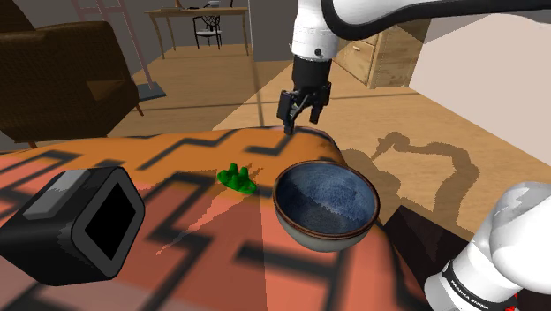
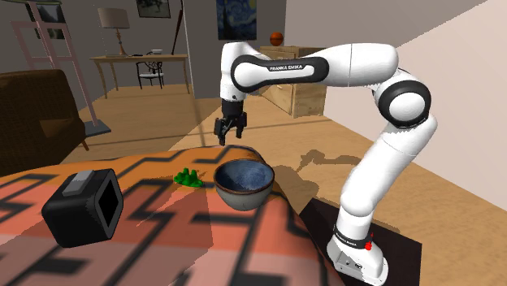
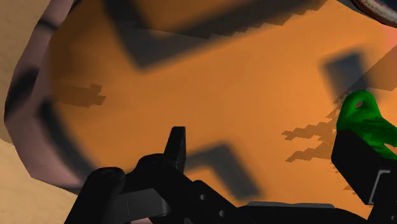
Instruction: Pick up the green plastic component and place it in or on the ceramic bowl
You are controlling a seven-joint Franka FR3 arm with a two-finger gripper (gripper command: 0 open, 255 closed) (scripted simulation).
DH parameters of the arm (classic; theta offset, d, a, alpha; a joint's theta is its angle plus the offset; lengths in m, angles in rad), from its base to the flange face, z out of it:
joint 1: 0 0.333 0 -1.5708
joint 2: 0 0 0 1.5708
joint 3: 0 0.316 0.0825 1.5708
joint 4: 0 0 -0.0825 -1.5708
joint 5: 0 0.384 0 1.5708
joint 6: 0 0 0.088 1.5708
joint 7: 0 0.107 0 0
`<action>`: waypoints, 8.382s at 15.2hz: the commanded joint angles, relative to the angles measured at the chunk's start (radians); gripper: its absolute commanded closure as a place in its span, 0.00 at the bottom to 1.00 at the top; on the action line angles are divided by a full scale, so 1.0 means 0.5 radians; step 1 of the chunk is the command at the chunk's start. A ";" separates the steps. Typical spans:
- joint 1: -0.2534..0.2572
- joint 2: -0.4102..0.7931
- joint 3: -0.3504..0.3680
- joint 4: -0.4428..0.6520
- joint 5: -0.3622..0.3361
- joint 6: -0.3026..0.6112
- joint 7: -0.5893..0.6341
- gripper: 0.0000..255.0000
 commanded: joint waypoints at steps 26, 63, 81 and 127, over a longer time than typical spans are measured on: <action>0.278 1.193 0.346 0.854 -0.435 -0.003 0.624 0.00; 0.387 1.362 0.362 1.747 -0.504 -0.736 0.645 1.00; 0.233 0.554 0.381 0.979 -0.161 -0.706 0.605 1.00; 0.294 -0.203 0.295 0.174 0.126 -0.605 0.531 0.00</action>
